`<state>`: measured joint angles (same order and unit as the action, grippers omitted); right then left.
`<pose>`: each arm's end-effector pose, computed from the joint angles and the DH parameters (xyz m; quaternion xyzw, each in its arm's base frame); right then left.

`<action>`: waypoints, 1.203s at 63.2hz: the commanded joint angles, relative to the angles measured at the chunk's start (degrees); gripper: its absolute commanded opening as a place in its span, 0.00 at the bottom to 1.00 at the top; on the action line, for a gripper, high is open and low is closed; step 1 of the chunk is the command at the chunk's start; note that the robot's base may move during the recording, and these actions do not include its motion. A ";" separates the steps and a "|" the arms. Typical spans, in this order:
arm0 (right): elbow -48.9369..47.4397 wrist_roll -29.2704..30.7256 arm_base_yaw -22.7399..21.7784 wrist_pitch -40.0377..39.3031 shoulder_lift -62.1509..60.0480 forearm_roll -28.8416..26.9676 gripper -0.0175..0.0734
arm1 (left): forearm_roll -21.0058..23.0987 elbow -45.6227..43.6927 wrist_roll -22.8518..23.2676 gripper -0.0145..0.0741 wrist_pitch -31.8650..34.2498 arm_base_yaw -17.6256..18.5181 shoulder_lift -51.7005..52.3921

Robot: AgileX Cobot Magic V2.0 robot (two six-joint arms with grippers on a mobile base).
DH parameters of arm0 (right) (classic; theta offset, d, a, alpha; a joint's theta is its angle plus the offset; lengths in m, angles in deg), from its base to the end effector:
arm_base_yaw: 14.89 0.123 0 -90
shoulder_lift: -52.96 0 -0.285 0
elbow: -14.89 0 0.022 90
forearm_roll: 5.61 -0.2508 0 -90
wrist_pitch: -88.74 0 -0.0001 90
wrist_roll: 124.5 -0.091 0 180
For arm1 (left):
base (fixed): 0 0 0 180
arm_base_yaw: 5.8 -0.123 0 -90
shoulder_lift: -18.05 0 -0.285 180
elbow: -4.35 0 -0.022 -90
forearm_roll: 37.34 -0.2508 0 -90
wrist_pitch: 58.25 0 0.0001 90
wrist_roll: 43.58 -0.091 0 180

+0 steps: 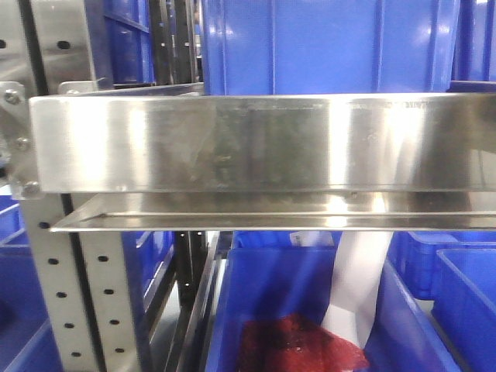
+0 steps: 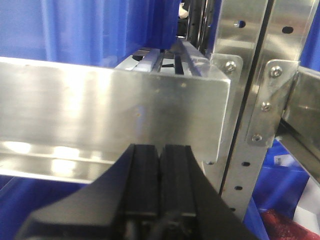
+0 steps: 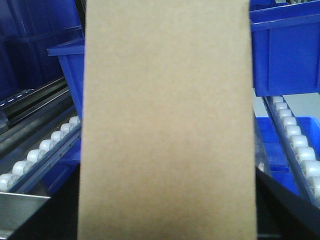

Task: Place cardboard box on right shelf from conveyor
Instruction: 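Move the held box with the right gripper over the shelf roller track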

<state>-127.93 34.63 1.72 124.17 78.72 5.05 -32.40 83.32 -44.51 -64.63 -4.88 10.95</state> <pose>0.0471 0.0039 0.3680 0.0059 0.7539 0.1236 0.6453 0.0568 -0.0018 0.1934 -0.0160 0.7217 -0.0330 0.6912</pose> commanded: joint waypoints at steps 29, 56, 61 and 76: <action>-1.56 0.56 -0.38 -5.81 0.53 1.33 0.43 | 0.27 -0.16 0.29 0.03 4.80 0.35 0.70; -1.56 0.56 -0.38 -5.86 0.53 1.33 0.43 | 0.27 -0.16 0.29 0.03 4.80 0.35 0.70; -1.56 0.56 -0.38 -5.86 0.53 1.33 0.43 | 0.27 -0.16 0.29 0.03 4.80 0.35 0.70; -1.74 0.56 -0.38 -6.98 0.80 1.33 0.43 | 0.27 -0.16 0.29 0.03 4.80 0.35 0.70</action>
<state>-127.93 34.63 1.72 124.05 78.72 5.05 -32.40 83.32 -44.51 -64.63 -4.88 10.95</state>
